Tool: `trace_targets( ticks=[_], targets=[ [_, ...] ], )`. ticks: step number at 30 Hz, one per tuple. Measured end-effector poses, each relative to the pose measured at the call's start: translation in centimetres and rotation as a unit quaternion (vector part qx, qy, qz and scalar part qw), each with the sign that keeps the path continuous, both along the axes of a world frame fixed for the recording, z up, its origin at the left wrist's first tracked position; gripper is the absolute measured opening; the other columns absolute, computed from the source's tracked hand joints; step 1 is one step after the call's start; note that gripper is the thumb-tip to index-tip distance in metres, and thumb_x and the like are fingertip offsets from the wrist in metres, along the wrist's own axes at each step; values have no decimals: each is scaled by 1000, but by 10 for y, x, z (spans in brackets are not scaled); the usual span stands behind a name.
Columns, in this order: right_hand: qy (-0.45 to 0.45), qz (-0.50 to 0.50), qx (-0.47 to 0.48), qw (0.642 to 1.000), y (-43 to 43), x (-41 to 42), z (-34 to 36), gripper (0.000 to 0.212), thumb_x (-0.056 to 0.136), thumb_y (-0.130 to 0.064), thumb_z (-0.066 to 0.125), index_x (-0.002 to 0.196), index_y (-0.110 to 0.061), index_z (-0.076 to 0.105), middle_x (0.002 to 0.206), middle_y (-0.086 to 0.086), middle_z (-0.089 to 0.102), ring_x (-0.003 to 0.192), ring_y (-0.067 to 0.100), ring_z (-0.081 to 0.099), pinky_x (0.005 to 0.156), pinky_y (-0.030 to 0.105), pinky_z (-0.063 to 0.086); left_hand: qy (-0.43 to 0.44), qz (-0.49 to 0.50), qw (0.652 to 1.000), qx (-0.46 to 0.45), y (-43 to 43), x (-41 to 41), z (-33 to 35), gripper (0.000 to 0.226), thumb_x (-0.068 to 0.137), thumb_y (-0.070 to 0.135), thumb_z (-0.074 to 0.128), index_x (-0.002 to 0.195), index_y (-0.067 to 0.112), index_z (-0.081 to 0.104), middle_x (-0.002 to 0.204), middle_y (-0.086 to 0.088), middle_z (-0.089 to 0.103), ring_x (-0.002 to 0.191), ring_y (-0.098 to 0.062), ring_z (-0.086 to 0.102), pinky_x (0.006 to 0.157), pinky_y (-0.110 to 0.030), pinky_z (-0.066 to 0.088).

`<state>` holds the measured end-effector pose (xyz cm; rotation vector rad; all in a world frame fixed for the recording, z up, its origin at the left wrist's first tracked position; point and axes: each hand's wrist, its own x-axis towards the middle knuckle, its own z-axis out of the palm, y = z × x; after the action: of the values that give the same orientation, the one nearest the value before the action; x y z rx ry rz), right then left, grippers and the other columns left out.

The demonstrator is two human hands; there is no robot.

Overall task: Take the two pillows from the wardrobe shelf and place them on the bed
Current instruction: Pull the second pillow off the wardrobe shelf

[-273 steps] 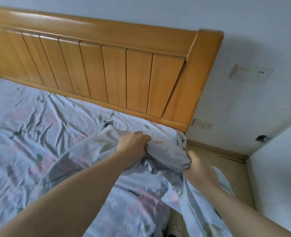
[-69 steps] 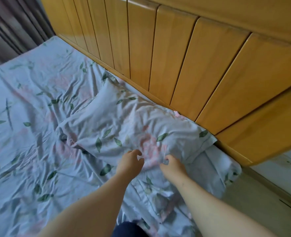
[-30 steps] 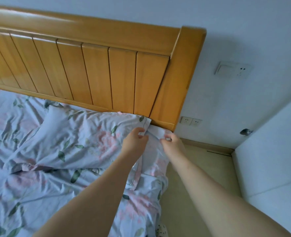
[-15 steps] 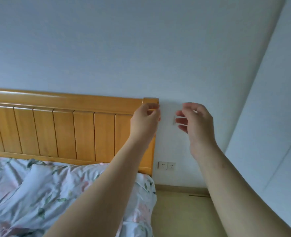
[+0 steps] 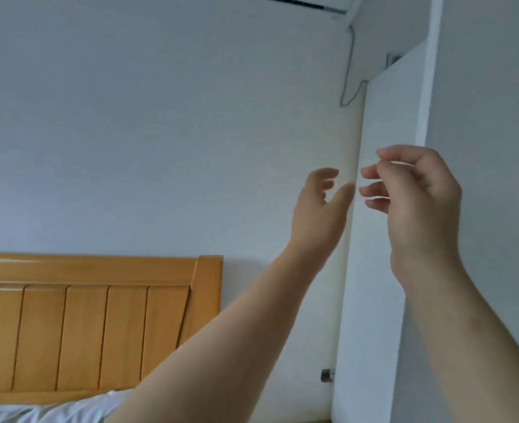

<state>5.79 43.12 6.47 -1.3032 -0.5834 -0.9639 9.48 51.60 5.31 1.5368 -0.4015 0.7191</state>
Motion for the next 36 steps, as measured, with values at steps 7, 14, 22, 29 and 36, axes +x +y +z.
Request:
trace_targets(
  ticks=[7, 14, 22, 29, 36],
  targets=[
    [60, -140, 35, 988, -90, -16, -29, 19, 80, -14, 51, 76, -32, 53, 89, 2, 61, 77, 17, 58, 64, 21, 44, 117, -180, 972, 93, -101, -24, -32, 68, 83, 51, 53, 141, 31, 23, 129, -5, 59, 116, -25, 59, 95, -43, 48],
    [164, -196, 18, 967, -158, -53, -74, 14, 84, -9, 52, 88, -21, 55, 82, -6, 56, 79, 17, 55, 58, 14, 40, 103, -75, 992, 14, -137, -58, -41, 32, 90, 22, 52, 122, 20, 49, 85, 7, 59, 86, -20, 65, 83, -35, 52],
    [159, -227, 23, 961, -227, -56, -59, 24, 83, -11, 52, 71, -33, 52, 77, -14, 55, 86, 20, 58, 67, 23, 44, 66, -117, 991, 26, -198, -65, -25, 20, 90, 14, 50, 109, 21, 54, 80, 9, 59, 72, -10, 62, 78, -35, 52],
    [128, -304, 9, 944, -310, -51, -29, 26, 83, -10, 51, 70, -32, 51, 76, -11, 54, 75, 16, 53, 63, 25, 39, -4, -213, 976, 45, -289, -41, 7, 15, 90, 12, 51, 101, 20, 55, 79, 7, 60, 67, -9, 62, 73, -31, 49],
    [77, -461, -26, 884, -411, -74, 28, 18, 84, -8, 51, 80, -25, 56, 72, -13, 53, 58, -4, 51, 50, 1, 35, -68, -325, 943, 30, -413, -29, 49, 13, 88, 11, 52, 94, 22, 56, 76, 8, 60, 67, -15, 63, 72, -30, 48]
  ],
)
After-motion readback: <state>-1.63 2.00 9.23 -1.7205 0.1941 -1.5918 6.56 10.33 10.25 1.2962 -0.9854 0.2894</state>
